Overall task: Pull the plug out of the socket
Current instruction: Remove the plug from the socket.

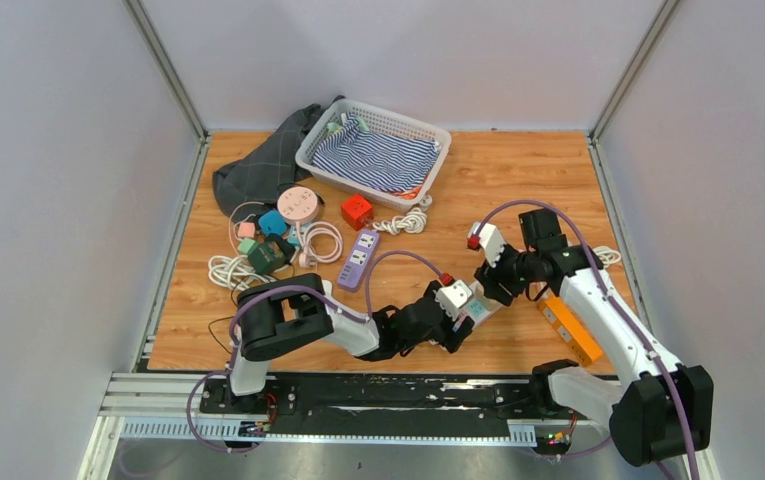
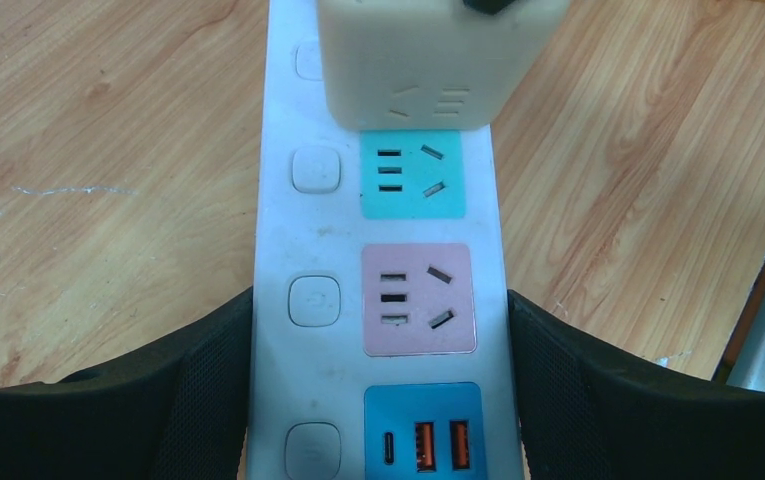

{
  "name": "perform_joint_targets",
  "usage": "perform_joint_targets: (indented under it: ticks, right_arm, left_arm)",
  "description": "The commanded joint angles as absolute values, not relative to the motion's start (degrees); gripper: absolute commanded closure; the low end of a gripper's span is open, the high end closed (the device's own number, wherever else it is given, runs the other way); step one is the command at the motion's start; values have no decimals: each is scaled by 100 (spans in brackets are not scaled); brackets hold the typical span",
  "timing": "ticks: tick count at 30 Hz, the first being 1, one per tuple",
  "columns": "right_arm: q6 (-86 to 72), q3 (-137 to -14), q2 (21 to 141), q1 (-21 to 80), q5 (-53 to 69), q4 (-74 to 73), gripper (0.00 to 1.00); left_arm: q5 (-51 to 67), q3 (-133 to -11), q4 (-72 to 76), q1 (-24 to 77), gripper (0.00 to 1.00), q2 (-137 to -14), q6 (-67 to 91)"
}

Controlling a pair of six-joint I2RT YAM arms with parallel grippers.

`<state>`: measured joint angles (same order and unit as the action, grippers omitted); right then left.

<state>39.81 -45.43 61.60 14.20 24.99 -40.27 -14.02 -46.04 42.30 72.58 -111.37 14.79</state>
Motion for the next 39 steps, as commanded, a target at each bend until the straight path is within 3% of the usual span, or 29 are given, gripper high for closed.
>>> perform_joint_targets:
  ticks: [1, 4, 11, 14, 18, 21, 34, 39]
  right_arm:
    - [4423, -4520, 6048, 1575, 3793, -4757, 100]
    - [4064, -4449, 6062, 1557, 2938, -4289, 100]
    - [4000, -4485, 6080, 1539, 2903, -4301, 100]
    - [3900, -4561, 6043, 1496, 2781, -4307, 85]
    - [3863, -4605, 5974, 1442, 2756, -4333, 59]
    - [3867, -4614, 5930, 1417, 2706, -4326, 46]
    - [3728, -4438, 5867, 1371, 1839, -3774, 35]
    - [3701, -4339, 6071, 1371, 1742, -3673, 23]
  left_arm:
    - [-1224, -4526, 3981, 7233, 100, -11306, 1529]
    - [-1213, -4533, 3980, 7233, 100, -11311, 1522]
    - [-1204, -4535, 3981, 7233, 100, -11310, 1521]
    - [-1195, -4537, 3981, 7233, 100, -11310, 1520]
    - [-1178, -4535, 3981, 7233, 100, -11310, 1510]
    - [-1178, -4540, 3981, 7233, 100, -11316, 1512]
    - [-1135, -4548, 3975, 7233, 100, -11328, 1496]
    - [-1116, -4561, 3973, 7233, 100, -11338, 1494]
